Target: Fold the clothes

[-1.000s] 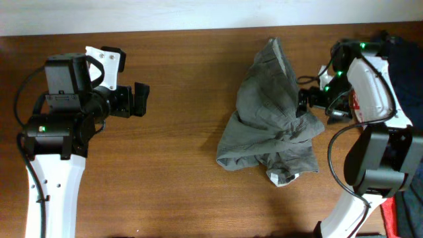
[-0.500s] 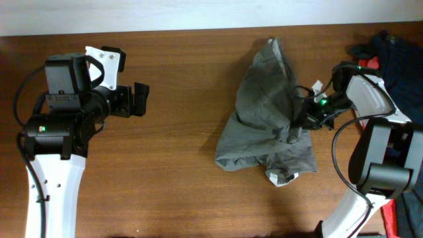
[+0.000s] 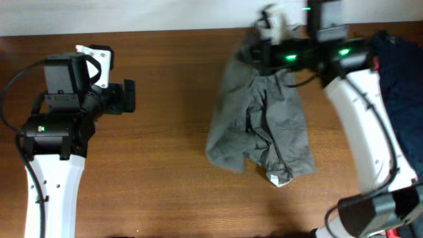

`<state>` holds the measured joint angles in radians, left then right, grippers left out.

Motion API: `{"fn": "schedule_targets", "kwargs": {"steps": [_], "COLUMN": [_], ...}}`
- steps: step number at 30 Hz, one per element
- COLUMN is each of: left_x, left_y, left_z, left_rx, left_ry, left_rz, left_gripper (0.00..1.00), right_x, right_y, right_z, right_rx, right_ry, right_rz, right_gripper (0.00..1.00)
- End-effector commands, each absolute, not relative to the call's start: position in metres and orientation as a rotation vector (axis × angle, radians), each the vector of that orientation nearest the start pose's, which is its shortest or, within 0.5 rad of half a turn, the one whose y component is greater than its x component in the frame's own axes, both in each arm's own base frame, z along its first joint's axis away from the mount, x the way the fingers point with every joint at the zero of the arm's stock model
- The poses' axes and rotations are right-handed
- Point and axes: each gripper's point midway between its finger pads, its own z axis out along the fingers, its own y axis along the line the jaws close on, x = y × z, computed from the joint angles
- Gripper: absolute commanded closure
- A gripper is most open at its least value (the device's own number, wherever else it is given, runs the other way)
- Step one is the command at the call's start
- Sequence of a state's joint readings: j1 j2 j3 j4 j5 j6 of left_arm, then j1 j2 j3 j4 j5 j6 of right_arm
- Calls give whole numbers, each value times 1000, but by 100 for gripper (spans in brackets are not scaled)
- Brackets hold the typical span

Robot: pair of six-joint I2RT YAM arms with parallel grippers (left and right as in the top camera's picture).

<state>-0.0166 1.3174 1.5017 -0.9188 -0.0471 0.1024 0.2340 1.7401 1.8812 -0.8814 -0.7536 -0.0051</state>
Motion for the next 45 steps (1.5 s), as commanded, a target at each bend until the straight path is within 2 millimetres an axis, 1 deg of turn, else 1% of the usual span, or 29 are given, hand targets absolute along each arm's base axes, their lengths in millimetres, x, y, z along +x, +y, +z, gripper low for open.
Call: {"fn": "schedule_targets", "kwargs": {"steps": [1, 3, 4, 6, 7, 9, 10, 11, 12, 13, 14, 17, 19, 20, 22, 23, 24, 26, 28, 30, 32, 34, 38, 40, 43, 45], "left_x": [363, 361, 360, 360, 359, 359, 358, 358, 357, 357, 357, 357, 358, 359, 362, 363, 364, 367, 370, 373, 377, 382, 389, 390, 390, 391], "left_y": [33, 42, 46, 47, 47, 47, 48, 48, 48, 48, 48, 48, 44, 40, 29, 22, 17, 5, -7, -17, -25, -32, -44, -48, -51, -52], "left_z": [343, 351, 355, 358, 359, 358, 357, 357, 357, 356, 356, 356, 356, 355, 352, 351, 349, 343, 333, 322, 310, 297, 268, 255, 237, 230], "left_rx": [23, -12, -25, -31, -31, -31, -31, -31, -31, -31, -30, -30, -18, -3, 35, 56, 74, 115, 157, 188, 212, 231, 261, 268, 269, 268], "left_ry": [2221, 2201, 2193, 2183, 2182, 2186, 2189, 2192, 2193, 2194, 2194, 2194, 2196, 2198, 2203, 2207, 2212, 2229, 2260, 2293, 2327, 2361, 2445, 2488, 2549, 2574], "left_rz": [315, 375, 398, 405, 405, 407, 410, 410, 411, 411, 410, 409, 387, 358, 284, 245, 210, 132, 50, -17, -73, -124, -224, -263, -293, -303], "left_gripper": [1, 1, 1, 1, 1, 1, 1, 1, 1, 1, 1, 1, 1, 1, 1, 1, 1, 1, 1, 1, 1, 1, 1, 1, 1, 1], "right_x": [389, 378, 370, 354, 346, 334, 331, 331, 334, 338, 346, 366, 379, 383, 392, 396, 398, 401, 401, 401, 398, 393, 384, 383, 384, 381], "right_y": [274, 308, 326, 357, 369, 385, 389, 388, 385, 379, 366, 321, 282, 263, 222, 200, 174, 133, 101, 74, 58, 52, 53, 53, 55, 59], "right_z": [311, 287, 274, 252, 242, 225, 219, 216, 213, 213, 213, 217, 222, 224, 222, 219, 213, 201, 185, 166, 146, 125, 81, 59, 36, 23], "right_rx": [-796, -875, -925, -1013, -1050, -1101, -1113, -1111, -1101, -1083, -1045, -924, -824, -776, -617, -530, -426, -276, -162, -57, 8, 37, -18, -17, -25, -37], "right_ry": [2180, 2219, 2234, 2256, 2268, 2292, 2305, 2317, 2334, 2348, 2373, 2443, 2495, 2523, 2606, 2655, 2712, 2801, 2870, 2937, 2995, 3044, 3121, 3137, 3128, 3127], "right_rz": [972, 950, 961, 993, 1004, 1013, 1001, 973, 935, 886, 808, 624, 522, 486, 419, 387, 348, 303, 291, 289, 288, 309, 316, 317, 319, 330], "right_gripper": [96, 96, 96, 93, 84, 74, 64, 53, 48, 43, 38, 31, 27, 27, 23, 22, 22, 22, 22, 22, 22, 22, 22, 22, 24, 25]}}
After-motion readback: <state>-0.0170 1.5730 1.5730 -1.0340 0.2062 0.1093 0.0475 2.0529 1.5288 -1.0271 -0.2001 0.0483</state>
